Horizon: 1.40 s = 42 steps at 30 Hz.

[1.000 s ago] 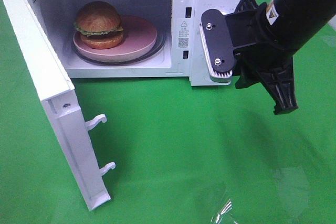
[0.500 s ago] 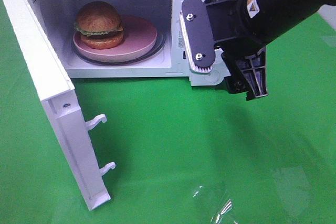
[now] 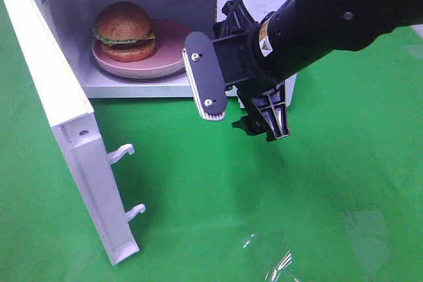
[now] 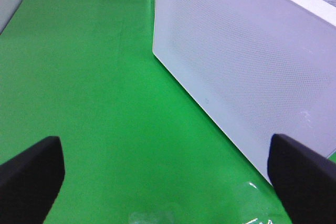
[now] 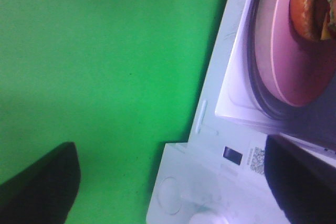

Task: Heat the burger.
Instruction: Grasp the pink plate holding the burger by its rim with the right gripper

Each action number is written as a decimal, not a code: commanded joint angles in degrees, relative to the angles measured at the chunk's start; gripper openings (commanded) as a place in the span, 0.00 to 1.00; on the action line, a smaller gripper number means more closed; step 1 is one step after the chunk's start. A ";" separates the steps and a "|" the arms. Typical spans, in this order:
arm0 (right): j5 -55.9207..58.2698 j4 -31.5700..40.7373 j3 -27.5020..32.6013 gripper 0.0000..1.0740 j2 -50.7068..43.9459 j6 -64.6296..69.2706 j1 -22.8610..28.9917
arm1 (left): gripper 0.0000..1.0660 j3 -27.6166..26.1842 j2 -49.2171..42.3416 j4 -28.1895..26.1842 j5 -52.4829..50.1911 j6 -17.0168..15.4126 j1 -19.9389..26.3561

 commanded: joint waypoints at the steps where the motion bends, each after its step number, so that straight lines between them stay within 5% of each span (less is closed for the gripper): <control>1: -1.32 -0.40 -2.58 0.86 2.41 0.63 0.11 | 0.91 0.17 -0.34 -0.34 -0.06 0.11 0.06; 42: -2.06 1.78 -34.55 0.82 31.68 0.63 0.11 | 0.91 0.17 -0.34 -0.34 -0.06 0.11 0.06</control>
